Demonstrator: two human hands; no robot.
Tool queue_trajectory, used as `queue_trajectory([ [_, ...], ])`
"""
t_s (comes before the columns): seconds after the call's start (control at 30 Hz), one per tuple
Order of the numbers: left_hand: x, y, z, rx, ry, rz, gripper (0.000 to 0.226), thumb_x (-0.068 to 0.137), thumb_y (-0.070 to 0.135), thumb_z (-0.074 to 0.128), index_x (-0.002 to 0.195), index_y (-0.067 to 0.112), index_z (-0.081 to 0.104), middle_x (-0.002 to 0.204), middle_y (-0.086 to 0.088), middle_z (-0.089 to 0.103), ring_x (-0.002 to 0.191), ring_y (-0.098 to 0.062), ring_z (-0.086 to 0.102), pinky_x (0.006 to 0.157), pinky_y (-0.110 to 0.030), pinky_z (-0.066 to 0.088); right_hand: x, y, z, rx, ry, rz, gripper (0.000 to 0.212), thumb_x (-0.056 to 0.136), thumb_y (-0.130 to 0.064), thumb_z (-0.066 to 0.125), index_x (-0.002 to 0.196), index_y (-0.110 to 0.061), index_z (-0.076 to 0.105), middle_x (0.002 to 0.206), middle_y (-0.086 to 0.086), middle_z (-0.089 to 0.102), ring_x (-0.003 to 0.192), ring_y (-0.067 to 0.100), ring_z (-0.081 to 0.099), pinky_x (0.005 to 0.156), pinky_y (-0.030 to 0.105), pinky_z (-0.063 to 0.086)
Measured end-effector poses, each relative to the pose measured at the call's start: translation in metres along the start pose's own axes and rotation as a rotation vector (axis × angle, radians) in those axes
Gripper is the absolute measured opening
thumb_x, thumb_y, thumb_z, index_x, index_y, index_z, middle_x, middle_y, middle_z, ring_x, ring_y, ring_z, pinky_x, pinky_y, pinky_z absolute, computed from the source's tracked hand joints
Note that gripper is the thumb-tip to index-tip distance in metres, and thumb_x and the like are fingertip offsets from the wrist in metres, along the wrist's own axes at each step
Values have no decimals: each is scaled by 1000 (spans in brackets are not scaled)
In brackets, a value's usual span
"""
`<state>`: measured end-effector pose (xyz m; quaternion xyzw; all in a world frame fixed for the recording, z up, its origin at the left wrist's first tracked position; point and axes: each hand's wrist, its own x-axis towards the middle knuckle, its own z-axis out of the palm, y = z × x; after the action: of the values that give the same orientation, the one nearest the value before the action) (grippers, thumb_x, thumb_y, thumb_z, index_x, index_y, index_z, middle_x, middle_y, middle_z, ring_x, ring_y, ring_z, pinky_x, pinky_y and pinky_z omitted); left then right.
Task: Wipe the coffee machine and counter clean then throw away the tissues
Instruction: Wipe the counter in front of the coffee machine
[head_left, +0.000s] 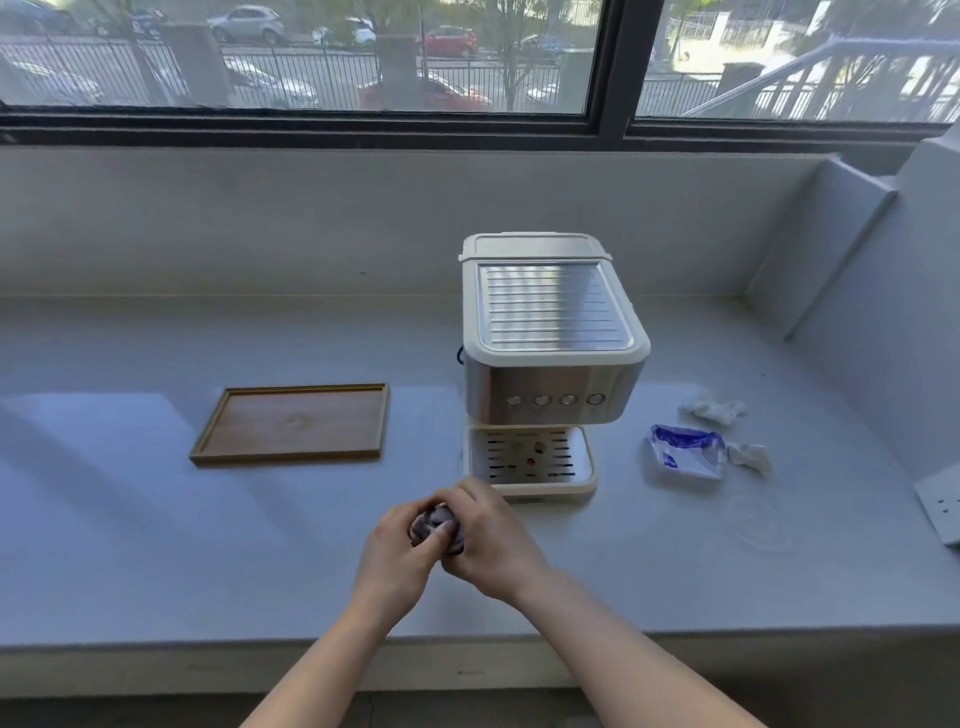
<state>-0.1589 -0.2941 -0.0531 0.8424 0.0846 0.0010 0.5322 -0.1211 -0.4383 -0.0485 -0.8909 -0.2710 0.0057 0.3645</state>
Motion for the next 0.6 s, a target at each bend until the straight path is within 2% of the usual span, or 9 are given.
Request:
queue_trajectory([
  [0.1,8,-15,-18,69,58,-13,23,87,25,72,110,27,70,101,3,67,92,-5,62,78,-26,51,22,-7,20,-44,-22,-37,34,75,-13,65,109,-12,63,101,7,58,92,27,56,80,35,47],
  [0.2,14,-30,-37,88,114,-21,27,87,18,73,113,20,69,103,0,65,92,-6,62,78,-30,51,41,-15,41,-110,-55,-78,38,74,-11,66,111,-13,62,103,9,58,91,30,55,82,40,47],
  [0.27,18,-39,-46,113,134,-14,31,85,15,74,116,16,67,104,-1,61,92,-8,61,79,-29,51,49,-18,52,-169,-73,-100,38,77,-16,63,115,-14,61,105,10,57,92,32,53,82,42,46],
  [0.33,21,-49,-51,187,124,6,37,84,13,75,120,14,65,108,-1,57,93,-5,59,77,-15,44,52,-17,60,-203,-99,-95,39,84,-28,54,122,-16,58,112,11,56,99,33,50,85,43,45],
  [0.37,23,-54,-51,232,102,9,41,84,14,74,123,13,63,113,-2,55,98,-7,58,78,-13,42,53,-16,63,-223,-125,-77,42,86,-30,51,126,-17,55,118,11,54,105,34,49,88,45,44],
  [0.4,23,-58,-51,287,69,8,45,85,18,73,128,14,59,121,-3,52,107,-13,57,84,-14,40,52,-14,66,-250,-159,-53,45,87,-29,53,131,-18,50,125,11,51,112,35,46,91,46,43],
  [0.5,24,-64,-50,445,-23,18,57,92,35,63,144,21,44,150,-6,35,138,-23,38,108,-35,38,51,-10,70,-320,-241,15,56,89,-27,59,141,-19,38,146,8,39,132,32,35,103,46,37],
  [0.6,25,-64,-47,523,-74,68,61,94,40,56,149,22,36,154,-5,35,142,-21,33,114,-35,32,49,-6,69,-304,-288,65,63,92,-31,56,148,-15,30,156,10,28,142,31,25,114,45,28],
])
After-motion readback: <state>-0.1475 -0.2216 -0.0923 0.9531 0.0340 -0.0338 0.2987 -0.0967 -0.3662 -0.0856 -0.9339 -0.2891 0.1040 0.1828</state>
